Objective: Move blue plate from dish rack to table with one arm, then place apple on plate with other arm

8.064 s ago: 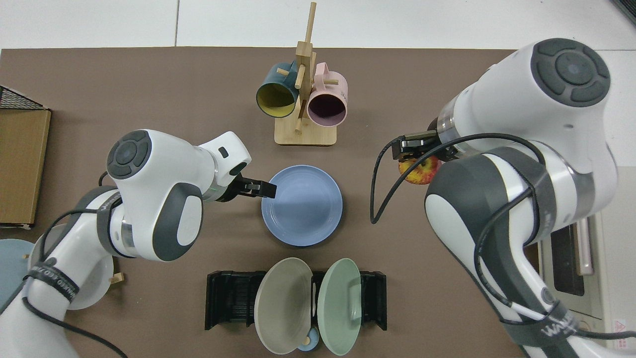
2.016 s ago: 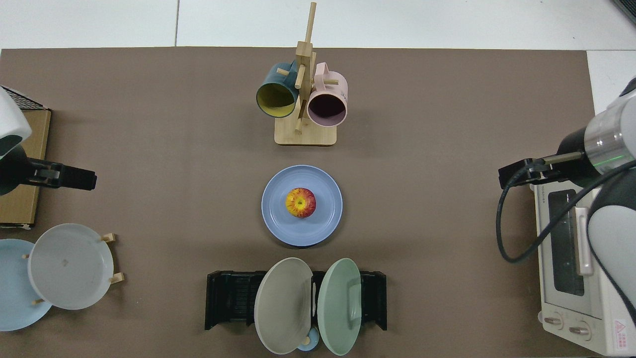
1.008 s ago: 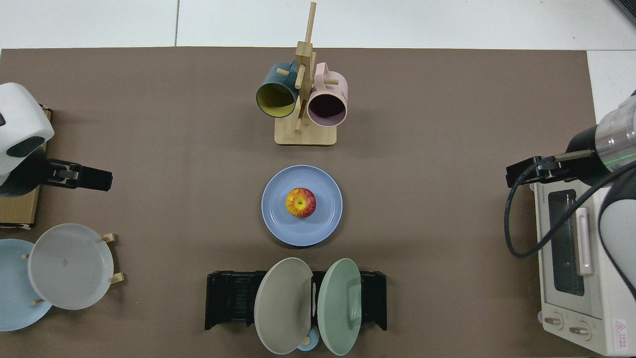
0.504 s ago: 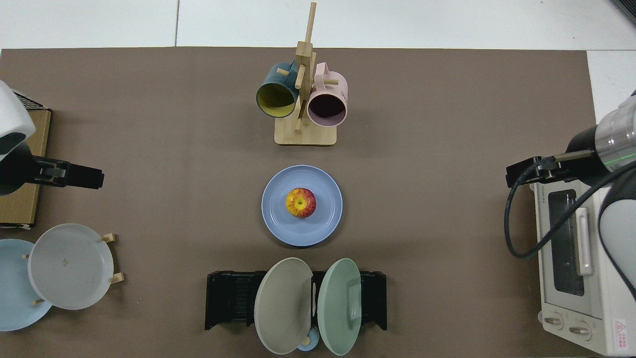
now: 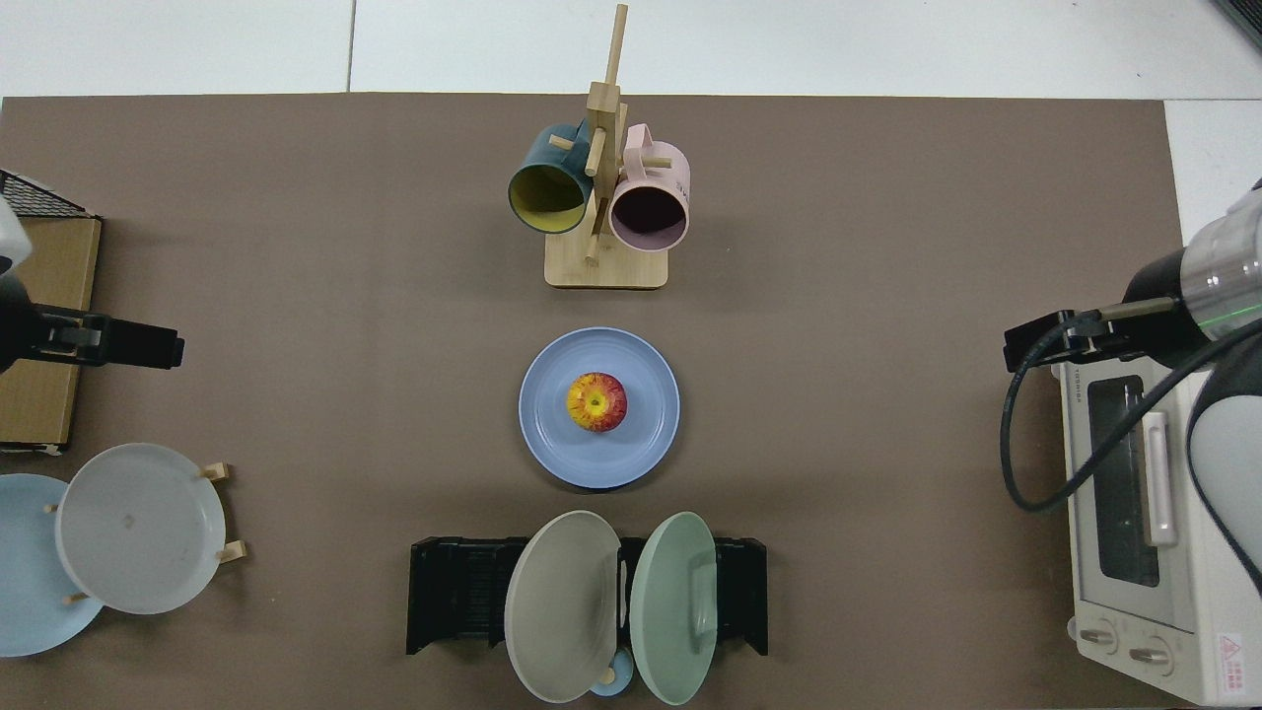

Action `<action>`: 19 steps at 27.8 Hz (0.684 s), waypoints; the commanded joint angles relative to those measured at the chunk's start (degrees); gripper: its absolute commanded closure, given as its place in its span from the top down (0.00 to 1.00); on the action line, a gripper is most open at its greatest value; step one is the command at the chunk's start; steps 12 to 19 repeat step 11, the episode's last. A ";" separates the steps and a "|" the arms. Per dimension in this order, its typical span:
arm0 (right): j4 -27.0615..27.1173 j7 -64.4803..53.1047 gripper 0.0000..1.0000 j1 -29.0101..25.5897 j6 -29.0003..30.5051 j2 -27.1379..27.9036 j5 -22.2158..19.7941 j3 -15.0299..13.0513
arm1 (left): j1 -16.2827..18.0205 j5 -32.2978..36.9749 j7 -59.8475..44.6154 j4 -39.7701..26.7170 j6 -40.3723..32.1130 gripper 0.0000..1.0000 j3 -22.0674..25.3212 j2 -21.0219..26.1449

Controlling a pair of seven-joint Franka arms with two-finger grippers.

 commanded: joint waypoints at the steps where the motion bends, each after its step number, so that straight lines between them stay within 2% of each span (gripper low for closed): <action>1: -1.05 0.39 1.00 -0.80 0.49 -0.68 0.92 0.51 | -0.40 -0.54 0.08 1.48 -0.99 1.00 0.71 0.58; 19: -1.05 0.39 1.00 -0.80 0.49 -0.68 0.92 0.42 | -0.49 -0.18 -0.27 1.48 -0.99 1.00 0.53 0.58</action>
